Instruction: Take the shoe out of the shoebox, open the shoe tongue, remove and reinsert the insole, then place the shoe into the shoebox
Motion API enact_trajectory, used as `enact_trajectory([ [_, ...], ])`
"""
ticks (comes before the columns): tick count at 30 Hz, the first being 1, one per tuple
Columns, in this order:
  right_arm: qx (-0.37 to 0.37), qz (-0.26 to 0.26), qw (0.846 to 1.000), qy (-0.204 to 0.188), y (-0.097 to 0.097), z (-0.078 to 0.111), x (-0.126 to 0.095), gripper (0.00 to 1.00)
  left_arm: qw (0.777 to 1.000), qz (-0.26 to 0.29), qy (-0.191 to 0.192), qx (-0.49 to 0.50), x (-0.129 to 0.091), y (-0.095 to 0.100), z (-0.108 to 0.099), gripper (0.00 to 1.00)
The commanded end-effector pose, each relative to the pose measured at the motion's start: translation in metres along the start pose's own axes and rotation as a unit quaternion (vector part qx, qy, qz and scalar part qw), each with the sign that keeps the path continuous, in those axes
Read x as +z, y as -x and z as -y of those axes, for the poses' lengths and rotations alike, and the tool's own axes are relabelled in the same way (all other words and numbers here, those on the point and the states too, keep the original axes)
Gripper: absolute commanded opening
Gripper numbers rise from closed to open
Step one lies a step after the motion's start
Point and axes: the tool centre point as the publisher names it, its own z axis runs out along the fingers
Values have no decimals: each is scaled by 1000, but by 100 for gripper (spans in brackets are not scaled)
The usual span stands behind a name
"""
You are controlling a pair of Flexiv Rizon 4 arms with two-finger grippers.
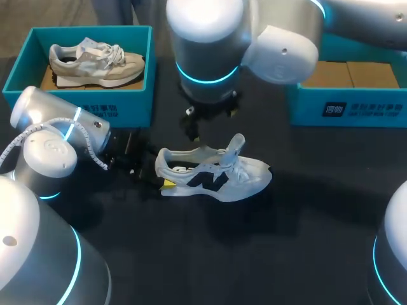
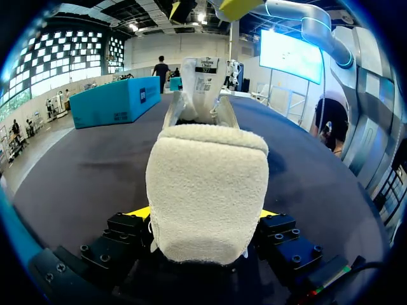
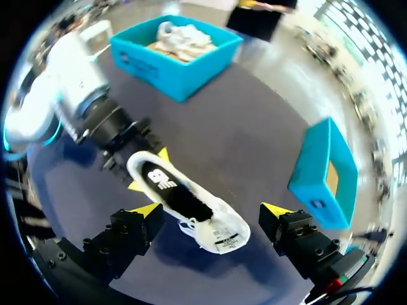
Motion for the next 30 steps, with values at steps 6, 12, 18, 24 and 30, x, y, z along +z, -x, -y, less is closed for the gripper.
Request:
enact_trajectory([
  [6, -218, -17, 976, 10, -19, 7, 7, 100, 1000, -1, 2, 0, 5, 0, -4, 0],
  [12, -258, -20, 966, 6, -25, 10, 7, 100, 1000, -1, 2, 0, 5, 0, -4, 0],
  [18, -260, -19, 965, 7, -25, 11, 7, 100, 1000, -1, 2, 0, 5, 0, -4, 0],
  [24, -260, -19, 965, 7, -25, 11, 7, 100, 1000, -1, 2, 0, 5, 0, -4, 0],
  [30, -283, -50, 958, 24, -34, 7, 27, 100, 1000, -1, 2, 0, 5, 0, -4, 0],
])
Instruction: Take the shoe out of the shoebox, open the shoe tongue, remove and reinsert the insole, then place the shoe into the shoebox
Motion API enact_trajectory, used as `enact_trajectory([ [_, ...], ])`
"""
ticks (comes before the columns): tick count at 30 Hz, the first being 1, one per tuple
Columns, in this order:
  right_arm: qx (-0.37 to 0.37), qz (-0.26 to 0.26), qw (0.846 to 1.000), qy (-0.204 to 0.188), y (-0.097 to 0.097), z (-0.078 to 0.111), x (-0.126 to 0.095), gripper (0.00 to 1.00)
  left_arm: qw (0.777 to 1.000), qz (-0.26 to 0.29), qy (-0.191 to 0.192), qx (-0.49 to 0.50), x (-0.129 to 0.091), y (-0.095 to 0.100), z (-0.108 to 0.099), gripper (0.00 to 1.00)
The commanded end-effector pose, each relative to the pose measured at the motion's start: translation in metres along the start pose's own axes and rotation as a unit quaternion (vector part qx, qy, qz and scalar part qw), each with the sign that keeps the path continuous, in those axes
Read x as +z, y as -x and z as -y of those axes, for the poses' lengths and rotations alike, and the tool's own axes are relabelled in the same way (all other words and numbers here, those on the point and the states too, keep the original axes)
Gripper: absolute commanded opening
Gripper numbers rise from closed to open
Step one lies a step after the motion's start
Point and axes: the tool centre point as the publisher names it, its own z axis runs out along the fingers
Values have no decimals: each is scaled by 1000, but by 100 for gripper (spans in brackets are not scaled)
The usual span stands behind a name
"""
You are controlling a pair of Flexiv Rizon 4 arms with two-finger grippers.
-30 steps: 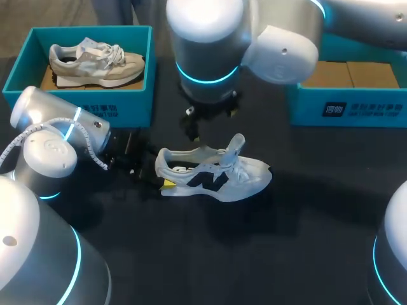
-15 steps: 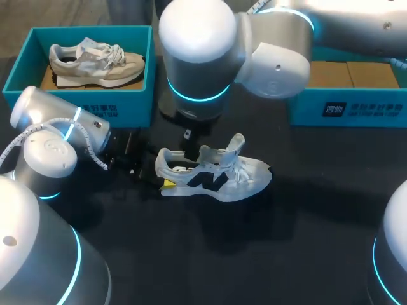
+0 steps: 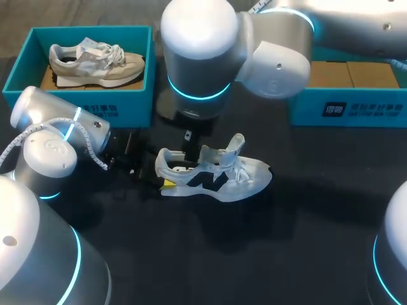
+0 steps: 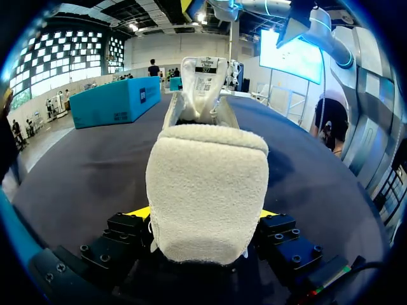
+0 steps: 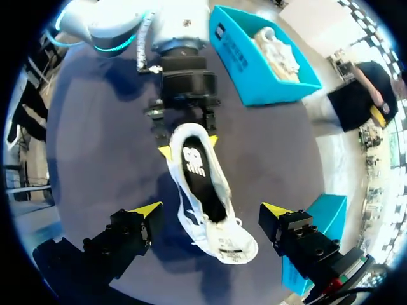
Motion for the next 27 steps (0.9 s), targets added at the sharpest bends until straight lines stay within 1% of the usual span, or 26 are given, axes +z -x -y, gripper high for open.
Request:
enact_trajectory([
  [1, -9, -13, 1000, 14, 2, -2, 23, 100, 1000, -1, 2, 0, 5, 0, -4, 0],
  [3, -21, -18, 1000, 11, 1, -5, 29, 100, 1000, -1, 2, 0, 5, 0, -4, 0],
  [4, -21, -17, 1000, 10, 1, -6, 31, 70, 1000, -1, 2, 0, 5, 0, -4, 0],
  [5, -27, -20, 999, 9, 1, -7, 33, 37, 1000, -1, 2, 0, 5, 0, -4, 0],
  [6, -29, -20, 999, 7, 0, -9, 34, 9, 1000, -1, 2, 0, 5, 0, -4, 0],
  [7, -32, -22, 999, 7, 0, -10, 35, 0, 1000, -1, 2, 0, 5, 0, -4, 0],
  [14, -38, -29, 999, 8, -4, -12, 37, 0, 1000, -1, 2, 0, 5, 0, -4, 0],
  [27, -38, -29, 999, 8, -4, -12, 37, 0, 1000, -1, 2, 0, 5, 0, -4, 0],
])
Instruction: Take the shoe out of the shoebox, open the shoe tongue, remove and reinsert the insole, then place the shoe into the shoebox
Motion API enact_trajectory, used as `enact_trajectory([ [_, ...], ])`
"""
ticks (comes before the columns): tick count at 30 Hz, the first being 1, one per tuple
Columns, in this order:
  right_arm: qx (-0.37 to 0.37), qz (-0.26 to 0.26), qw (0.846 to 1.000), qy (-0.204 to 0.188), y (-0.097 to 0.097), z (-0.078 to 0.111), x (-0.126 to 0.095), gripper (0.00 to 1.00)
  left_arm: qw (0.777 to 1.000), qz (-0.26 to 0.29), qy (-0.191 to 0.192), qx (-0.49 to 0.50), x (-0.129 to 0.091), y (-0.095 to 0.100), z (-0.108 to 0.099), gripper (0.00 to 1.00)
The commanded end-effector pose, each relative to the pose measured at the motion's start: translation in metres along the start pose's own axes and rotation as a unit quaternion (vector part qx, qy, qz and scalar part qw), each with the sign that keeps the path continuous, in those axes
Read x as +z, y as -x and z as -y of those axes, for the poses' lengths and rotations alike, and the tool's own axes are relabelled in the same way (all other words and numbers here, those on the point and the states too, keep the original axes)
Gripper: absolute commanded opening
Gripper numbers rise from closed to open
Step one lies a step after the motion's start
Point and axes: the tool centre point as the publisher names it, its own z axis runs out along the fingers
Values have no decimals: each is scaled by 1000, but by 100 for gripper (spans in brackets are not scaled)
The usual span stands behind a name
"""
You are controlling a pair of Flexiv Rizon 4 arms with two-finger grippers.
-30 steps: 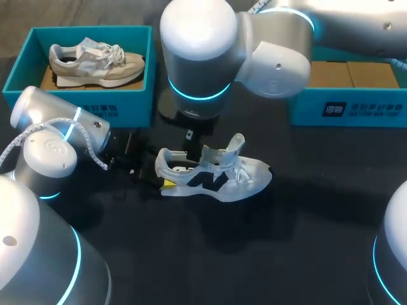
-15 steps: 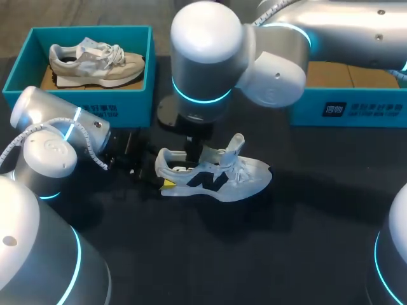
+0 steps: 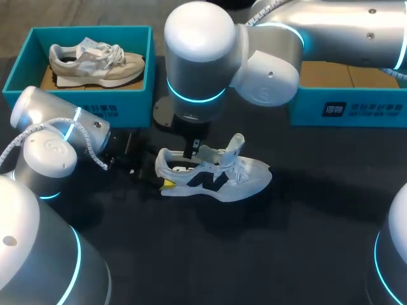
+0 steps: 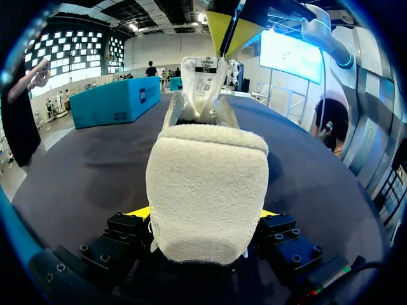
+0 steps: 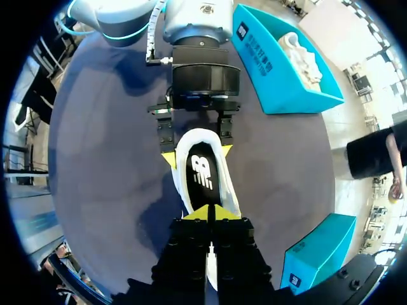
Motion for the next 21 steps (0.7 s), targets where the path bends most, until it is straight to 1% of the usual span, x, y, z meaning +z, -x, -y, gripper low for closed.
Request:
enact_trajectory([
  [1, 1, 1, 1000, 0, -1, 0, 1, 0, 1000, -1, 2, 0, 5, 0, -4, 0],
  [9, 1, 1, 1000, 0, -1, 0, 1, 0, 1000, -1, 2, 0, 5, 0, -4, 0],
  [11, -9, -2, 1000, 1, -1, 1, 10, 0, 1000, -1, 2, 0, 5, 0, -4, 0],
  [14, -21, -5, 1000, -7, 0, 3, 23, 0, 1000, -1, 2, 0, 5, 0, -4, 0],
  [21, -48, -27, 998, -13, 2, 9, 43, 0, 1000, -1, 2, 0, 5, 0, -4, 0],
])
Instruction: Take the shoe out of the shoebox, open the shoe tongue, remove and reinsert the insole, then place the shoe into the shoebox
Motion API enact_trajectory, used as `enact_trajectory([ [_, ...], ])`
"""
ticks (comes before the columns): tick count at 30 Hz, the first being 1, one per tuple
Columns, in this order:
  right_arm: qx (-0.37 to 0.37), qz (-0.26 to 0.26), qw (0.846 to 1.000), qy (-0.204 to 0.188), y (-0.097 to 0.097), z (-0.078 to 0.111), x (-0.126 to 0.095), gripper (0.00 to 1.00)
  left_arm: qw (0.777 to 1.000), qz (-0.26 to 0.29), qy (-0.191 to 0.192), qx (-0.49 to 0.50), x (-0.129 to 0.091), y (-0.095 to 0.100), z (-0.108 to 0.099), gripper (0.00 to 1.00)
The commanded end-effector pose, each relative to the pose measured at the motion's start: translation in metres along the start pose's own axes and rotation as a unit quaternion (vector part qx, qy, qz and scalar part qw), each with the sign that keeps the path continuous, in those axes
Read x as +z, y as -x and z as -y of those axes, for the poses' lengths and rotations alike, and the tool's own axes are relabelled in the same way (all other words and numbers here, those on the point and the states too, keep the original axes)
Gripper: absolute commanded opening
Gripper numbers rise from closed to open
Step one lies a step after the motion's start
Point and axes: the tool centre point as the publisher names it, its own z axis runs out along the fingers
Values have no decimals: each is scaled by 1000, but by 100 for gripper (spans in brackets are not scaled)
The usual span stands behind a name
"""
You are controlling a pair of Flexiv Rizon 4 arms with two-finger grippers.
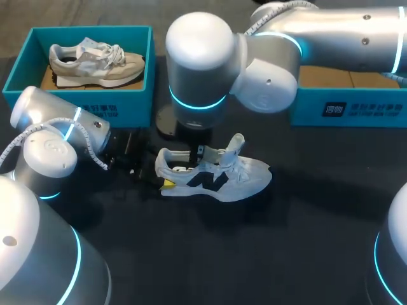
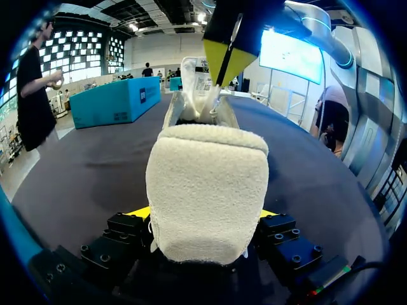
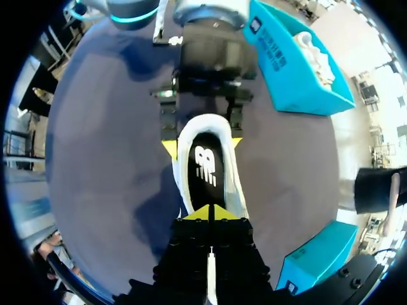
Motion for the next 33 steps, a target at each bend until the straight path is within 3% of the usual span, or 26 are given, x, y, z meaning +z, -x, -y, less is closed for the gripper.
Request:
enact_trajectory([
  [1, -10, -15, 1000, 0, 5, -1, 16, 0, 1000, -1, 2, 0, 5, 0, -4, 0],
  [16, -43, -52, 998, -14, 11, 3, 44, 0, 1000, -1, 2, 0, 5, 0, -4, 0],
  [33, -68, -114, 990, -46, -3, 1, 50, 0, 1000, -1, 2, 0, 5, 0, -4, 0],
])
